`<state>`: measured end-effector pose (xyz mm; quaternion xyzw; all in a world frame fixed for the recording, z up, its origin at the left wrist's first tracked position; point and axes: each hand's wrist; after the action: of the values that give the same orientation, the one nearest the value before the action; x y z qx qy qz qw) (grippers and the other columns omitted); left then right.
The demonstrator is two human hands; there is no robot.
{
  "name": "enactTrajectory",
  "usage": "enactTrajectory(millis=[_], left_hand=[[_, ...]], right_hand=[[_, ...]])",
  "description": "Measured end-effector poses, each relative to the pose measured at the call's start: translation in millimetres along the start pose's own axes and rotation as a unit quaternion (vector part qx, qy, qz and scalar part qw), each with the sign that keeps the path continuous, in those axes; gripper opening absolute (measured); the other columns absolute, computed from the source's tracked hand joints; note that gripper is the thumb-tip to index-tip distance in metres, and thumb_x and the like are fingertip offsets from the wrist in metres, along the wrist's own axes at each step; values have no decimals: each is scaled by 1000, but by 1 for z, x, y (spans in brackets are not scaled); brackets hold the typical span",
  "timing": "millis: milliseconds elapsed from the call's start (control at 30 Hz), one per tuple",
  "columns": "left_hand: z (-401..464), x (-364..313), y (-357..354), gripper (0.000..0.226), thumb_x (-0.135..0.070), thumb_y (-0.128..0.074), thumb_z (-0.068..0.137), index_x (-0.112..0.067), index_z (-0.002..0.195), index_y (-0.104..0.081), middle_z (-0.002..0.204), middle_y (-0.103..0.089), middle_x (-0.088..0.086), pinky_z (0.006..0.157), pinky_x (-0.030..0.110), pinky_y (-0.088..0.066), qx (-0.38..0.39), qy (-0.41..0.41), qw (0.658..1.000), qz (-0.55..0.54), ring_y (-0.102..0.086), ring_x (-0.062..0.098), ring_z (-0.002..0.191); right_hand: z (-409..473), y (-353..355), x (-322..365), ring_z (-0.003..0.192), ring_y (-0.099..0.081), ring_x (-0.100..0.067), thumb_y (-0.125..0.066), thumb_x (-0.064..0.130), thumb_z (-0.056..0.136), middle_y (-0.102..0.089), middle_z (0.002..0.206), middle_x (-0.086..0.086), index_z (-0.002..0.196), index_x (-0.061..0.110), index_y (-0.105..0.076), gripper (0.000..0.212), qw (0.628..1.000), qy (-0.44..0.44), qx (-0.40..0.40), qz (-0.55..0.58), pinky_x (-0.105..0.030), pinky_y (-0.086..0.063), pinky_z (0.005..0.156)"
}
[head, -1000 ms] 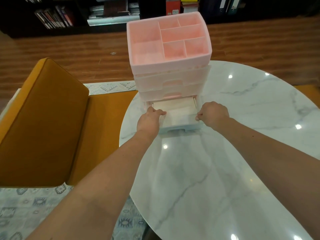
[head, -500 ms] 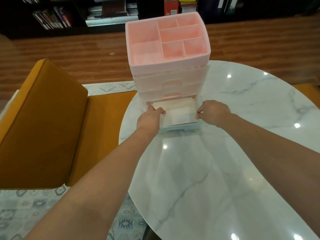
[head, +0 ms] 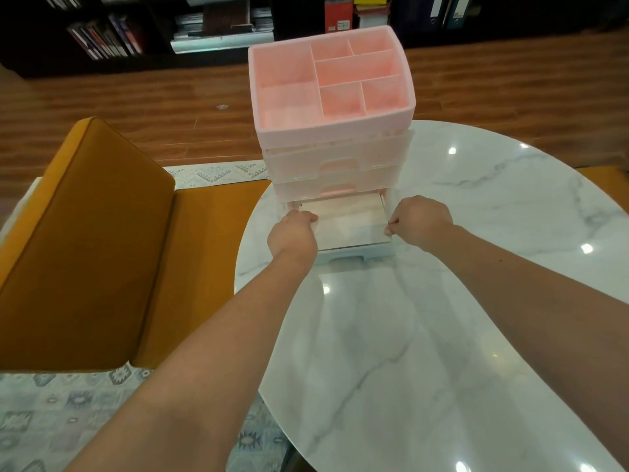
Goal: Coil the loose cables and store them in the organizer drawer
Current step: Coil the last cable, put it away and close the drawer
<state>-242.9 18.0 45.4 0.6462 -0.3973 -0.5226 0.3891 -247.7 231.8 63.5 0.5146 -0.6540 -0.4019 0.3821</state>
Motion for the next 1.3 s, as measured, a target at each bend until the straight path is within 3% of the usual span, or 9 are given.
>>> enactTrajectory(millis=[200,367,500,733,833,933,1067,1167,1300], left_hand=[[-2,3,-3,52,1,-61,90,-22,137,-54,132,-53,6,91,32,-51,12,-25,1000,5,-59,27,108],[5,5,3,53,3,-63,88,-21,134,-55,127,-57,6,91,30,-49,36,7,999,-26,-58,26,109],[9,7,6,55,2,-65,86,-19,135,-52,134,-48,5,93,31,-49,64,-24,998,0,-56,26,111],[7,7,4,49,-3,-68,86,-15,131,-53,125,-54,8,88,31,-51,68,-49,995,50,-60,25,104],[5,2,8,46,-4,-66,88,-17,131,-54,119,-60,7,83,31,-52,49,-47,994,88,-61,25,101],[3,-3,5,56,0,-62,88,-14,139,-43,130,-53,10,85,32,-52,58,-47,993,95,-60,28,107],[8,-11,4,72,1,-60,88,-10,149,-24,147,-31,15,93,34,-51,108,12,994,31,-54,31,115],[12,-9,5,61,0,-58,89,-11,144,-33,137,-41,14,85,31,-51,120,40,992,3,-53,28,109],[18,0,7,37,-6,-60,90,-10,127,-53,104,-53,8,71,26,-44,91,41,995,15,-50,20,87]], right_hand=[[0,-3,0,71,-60,-22,-65,37,90,-66,86,-2,99,17,-73,24,1000,-9,-3,4,-27,-43,62],[0,-1,-1,67,-58,-22,-62,37,91,-67,89,-2,99,17,-72,23,1000,7,0,-12,-25,-39,55],[2,5,-3,65,-57,-20,-63,40,90,-67,91,-2,100,18,-71,26,1000,18,11,-13,-27,-43,61],[0,5,-4,54,-53,-15,-59,40,92,-67,92,-1,98,19,-71,25,999,24,15,-15,-26,-46,63],[-1,4,-4,51,-55,-15,-56,36,93,-69,91,-1,97,19,-72,23,1000,21,16,-9,-23,-42,57],[-2,3,-4,50,-56,-16,-56,34,93,-70,90,-2,96,18,-73,24,1000,18,18,1,-22,-41,53],[-3,3,-3,53,-57,-16,-55,32,92,-70,90,-2,97,17,-72,23,1000,17,14,8,-23,-40,52],[-3,3,-4,55,-57,-16,-55,32,91,-69,93,-2,98,18,-72,23,1000,17,15,15,-24,-40,53],[-3,4,-4,54,-55,-16,-57,36,92,-67,90,-2,98,16,-69,24,1000,16,9,10,-24,-39,55]])
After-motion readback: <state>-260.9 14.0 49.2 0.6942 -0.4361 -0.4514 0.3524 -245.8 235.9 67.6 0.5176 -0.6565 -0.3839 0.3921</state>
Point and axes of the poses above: each hand's wrist, its own z-axis towards the middle knuckle, its own y-axis out of the back of the hand, x = y × z
